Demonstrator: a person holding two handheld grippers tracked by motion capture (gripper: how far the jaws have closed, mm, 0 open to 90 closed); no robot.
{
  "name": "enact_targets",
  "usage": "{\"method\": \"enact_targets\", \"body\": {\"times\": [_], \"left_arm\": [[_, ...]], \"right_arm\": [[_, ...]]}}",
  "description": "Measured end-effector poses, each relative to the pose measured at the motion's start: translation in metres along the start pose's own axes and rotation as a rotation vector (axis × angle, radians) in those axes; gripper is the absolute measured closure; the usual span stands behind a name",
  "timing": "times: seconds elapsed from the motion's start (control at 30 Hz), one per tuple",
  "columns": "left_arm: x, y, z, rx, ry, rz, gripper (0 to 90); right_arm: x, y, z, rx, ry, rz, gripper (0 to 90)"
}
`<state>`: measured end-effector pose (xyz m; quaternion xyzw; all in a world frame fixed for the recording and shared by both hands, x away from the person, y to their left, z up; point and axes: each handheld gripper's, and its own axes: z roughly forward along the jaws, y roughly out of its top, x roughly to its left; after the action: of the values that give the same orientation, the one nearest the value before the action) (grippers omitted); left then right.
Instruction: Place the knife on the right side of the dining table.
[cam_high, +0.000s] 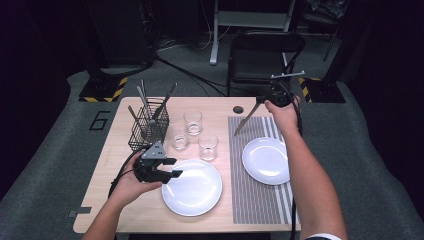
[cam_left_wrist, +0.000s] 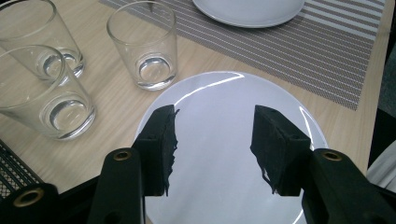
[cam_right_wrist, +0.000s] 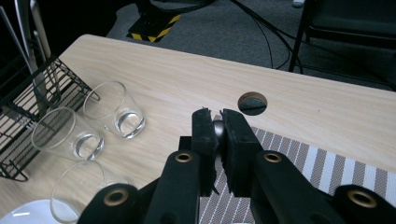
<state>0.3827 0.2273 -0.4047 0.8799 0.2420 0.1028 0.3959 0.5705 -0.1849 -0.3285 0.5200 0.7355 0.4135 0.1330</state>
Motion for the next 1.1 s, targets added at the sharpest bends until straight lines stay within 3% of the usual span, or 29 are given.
{"method": "enact_targets", "body": {"times": [0.43,0.47,0.57,0.6,0.97,1.0,1.1], "left_arm": [[0.001,-0.001,0.001,0.004,0.005,-0.007,49.8],[0.001,-0.001,0.001,0.004,0.007,-0.006,49.9],[0.001,-0.001,0.000,0.008,0.010,-0.004,49.9],[0.001,-0.001,0.000,0.008,0.010,-0.004,50.0],[0.001,-0.002,0.003,0.007,0.008,-0.006,50.2],[0.001,-0.002,0.003,0.014,0.008,-0.004,50.4],[0.001,-0.002,0.003,0.014,0.007,-0.003,50.5]], "right_arm": [[-0.023,-0.008,-0.001,-0.029,0.000,0.140,83.5],[-0.026,-0.010,-0.002,-0.036,-0.001,0.178,83.5],[-0.029,-0.012,-0.002,-0.041,-0.003,0.204,83.5],[-0.033,-0.014,-0.002,-0.044,-0.009,0.239,83.5],[-0.055,-0.026,-0.002,-0.065,-0.006,0.356,83.1],[-0.059,-0.029,-0.002,-0.071,-0.008,0.388,83.1],[-0.062,-0.030,-0.002,-0.071,-0.007,0.419,83.0]]}}
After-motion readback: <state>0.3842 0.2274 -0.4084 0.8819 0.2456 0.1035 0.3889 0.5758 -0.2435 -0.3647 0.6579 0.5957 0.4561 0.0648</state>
